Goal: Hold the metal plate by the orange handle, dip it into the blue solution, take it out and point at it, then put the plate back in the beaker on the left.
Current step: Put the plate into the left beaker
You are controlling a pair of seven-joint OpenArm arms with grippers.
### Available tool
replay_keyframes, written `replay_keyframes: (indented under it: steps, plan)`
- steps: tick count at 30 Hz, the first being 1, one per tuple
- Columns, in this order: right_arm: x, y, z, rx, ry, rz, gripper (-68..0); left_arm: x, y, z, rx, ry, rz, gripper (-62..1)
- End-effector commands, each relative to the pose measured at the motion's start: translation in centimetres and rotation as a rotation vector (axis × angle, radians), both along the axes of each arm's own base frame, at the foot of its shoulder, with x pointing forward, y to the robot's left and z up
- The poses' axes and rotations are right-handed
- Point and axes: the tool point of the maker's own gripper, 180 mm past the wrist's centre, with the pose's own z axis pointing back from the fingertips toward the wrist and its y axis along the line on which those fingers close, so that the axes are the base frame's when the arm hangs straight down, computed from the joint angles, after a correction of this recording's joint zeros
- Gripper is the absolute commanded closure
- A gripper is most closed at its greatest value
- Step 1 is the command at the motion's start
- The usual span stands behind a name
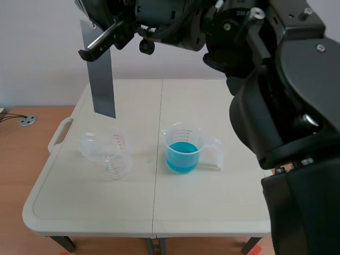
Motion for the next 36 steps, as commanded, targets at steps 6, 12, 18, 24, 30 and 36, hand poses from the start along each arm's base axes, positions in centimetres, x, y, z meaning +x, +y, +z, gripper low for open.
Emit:
replay_keyframes:
  steps: [6,12,18,24,30,36]
  plan:
    - [0.7,1.3,0.3,0.021,0.008,0.039,-1.5,0.1,-0.2,0.3,-0.015,-0.008,0.004,-1.9]
    - [1.6,1.9,-1.6,0.019,0.073,0.046,-1.5,0.1,-0.2,0.3,-0.015,-0.008,0.004,-1.9]
    - [2.1,2.2,-3.5,0.024,0.13,0.054,-1.5,0.1,-0.2,0.3,-0.015,-0.009,0.004,-1.9]
    - [1.7,3.2,-5.5,-0.012,0.147,0.078,-1.5,0.1,-0.2,0.3,-0.015,-0.009,0.004,-1.9]
    - [1.5,3.7,-6.8,-0.021,0.177,0.093,-1.5,0.1,-0.2,0.3,-0.013,-0.007,0.003,-1.9]
    - [1.6,3.7,-7.9,-0.034,0.199,0.091,-1.5,0.0,-0.1,0.2,-0.01,-0.002,0.002,-1.9]
